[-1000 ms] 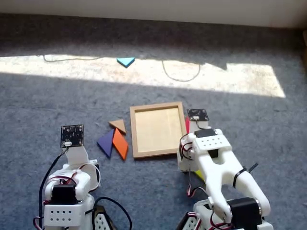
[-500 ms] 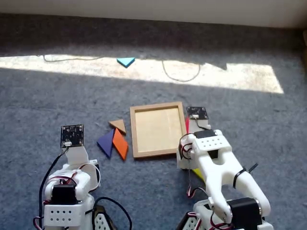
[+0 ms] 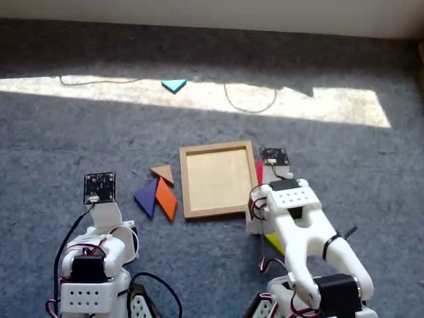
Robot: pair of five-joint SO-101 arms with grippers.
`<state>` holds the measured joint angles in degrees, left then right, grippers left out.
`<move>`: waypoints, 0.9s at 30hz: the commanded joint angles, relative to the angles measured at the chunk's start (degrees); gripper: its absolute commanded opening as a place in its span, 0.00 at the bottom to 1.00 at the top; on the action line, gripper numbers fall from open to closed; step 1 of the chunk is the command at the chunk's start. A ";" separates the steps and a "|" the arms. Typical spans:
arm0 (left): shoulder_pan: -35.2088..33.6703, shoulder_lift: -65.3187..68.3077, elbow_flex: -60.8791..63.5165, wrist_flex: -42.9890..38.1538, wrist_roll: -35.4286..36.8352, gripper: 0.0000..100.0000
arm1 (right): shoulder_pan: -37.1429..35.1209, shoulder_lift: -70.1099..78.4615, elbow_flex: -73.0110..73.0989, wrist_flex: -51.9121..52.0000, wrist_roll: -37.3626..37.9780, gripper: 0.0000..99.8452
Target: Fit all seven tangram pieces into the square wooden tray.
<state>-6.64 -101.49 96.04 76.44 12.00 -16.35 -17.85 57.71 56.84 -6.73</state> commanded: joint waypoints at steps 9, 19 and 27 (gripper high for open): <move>0.40 -2.59 1.19 0.35 0.26 0.01 | -0.04 -11.03 -0.48 8.40 3.87 0.21; 0.40 -2.59 1.19 0.35 0.26 0.01 | -2.33 -27.12 -1.19 9.54 3.96 0.21; 0.40 -2.59 1.19 0.35 0.26 0.01 | -12.26 -27.03 -5.58 0.31 3.69 0.21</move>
<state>-6.64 -101.49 96.04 76.44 12.00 -23.91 -42.90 56.66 62.64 -3.12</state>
